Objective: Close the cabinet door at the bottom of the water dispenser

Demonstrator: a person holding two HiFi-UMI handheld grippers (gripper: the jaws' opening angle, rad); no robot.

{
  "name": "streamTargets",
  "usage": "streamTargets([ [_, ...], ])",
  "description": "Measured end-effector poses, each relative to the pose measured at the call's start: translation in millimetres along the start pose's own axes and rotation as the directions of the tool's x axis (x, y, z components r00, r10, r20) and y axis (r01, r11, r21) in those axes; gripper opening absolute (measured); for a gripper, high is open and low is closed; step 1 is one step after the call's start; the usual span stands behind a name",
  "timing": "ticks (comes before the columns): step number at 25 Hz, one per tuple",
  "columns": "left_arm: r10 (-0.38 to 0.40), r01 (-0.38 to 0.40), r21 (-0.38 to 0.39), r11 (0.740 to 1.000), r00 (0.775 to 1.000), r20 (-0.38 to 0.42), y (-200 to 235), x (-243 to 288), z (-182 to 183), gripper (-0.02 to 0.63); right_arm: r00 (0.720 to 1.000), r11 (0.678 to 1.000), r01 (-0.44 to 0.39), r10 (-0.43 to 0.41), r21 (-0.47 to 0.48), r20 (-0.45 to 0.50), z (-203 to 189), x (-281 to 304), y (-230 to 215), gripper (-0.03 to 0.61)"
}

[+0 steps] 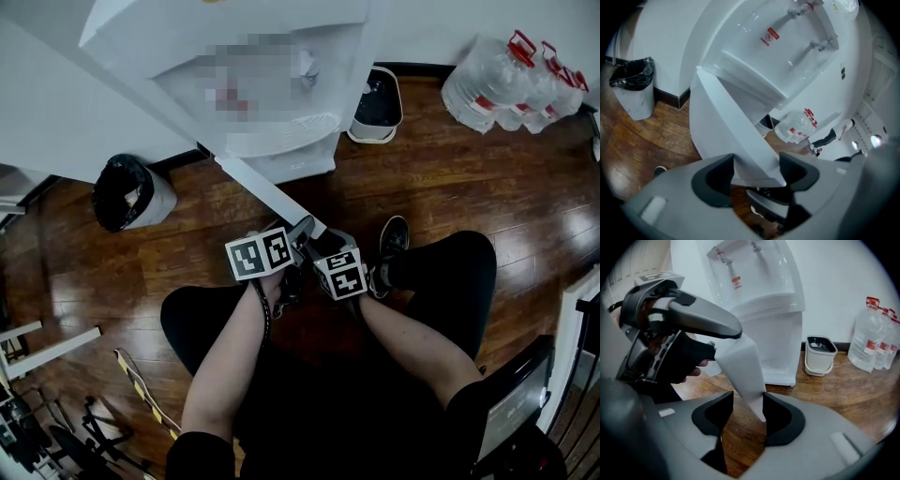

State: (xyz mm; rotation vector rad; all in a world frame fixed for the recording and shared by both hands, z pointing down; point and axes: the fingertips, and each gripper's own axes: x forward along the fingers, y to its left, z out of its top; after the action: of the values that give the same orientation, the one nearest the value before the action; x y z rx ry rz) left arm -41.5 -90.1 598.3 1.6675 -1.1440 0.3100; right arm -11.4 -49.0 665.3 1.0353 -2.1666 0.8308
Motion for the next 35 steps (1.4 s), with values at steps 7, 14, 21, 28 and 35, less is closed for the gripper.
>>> streamTargets([
  [7, -0.008, 0.006, 0.128, 0.992, 1.000, 0.009, 4, 9, 18, 0.351, 0.999, 0.999, 0.047, -0.046, 0.013, -0.005, 22, 7, -47, 0.198],
  [14, 0.017, -0.026, 0.342, 0.939, 0.999, 0.029, -6, 7, 44, 0.362, 0.999, 0.998, 0.015, -0.018, -0.058, -0.048, 30, 14, -66, 0.198],
  [21, 0.192, -0.167, 0.406, 0.899, 0.981, -0.022, 44, 25, 33, 0.362, 0.998, 0.993, 0.051, -0.055, -0.102, -0.032, 47, 18, -89, 0.209],
  [28, 0.295, -0.262, 0.466, 0.845, 0.955, 0.002, 79, 63, 54, 0.329, 0.997, 0.987, 0.072, -0.074, -0.144, -0.012, 63, 28, -98, 0.247],
  [35, 0.265, -0.277, 0.459, 0.844, 0.960, 0.091, 79, 73, 72, 0.267, 0.988, 0.973, 0.142, -0.151, -0.182, -0.032, 81, 37, -118, 0.276],
])
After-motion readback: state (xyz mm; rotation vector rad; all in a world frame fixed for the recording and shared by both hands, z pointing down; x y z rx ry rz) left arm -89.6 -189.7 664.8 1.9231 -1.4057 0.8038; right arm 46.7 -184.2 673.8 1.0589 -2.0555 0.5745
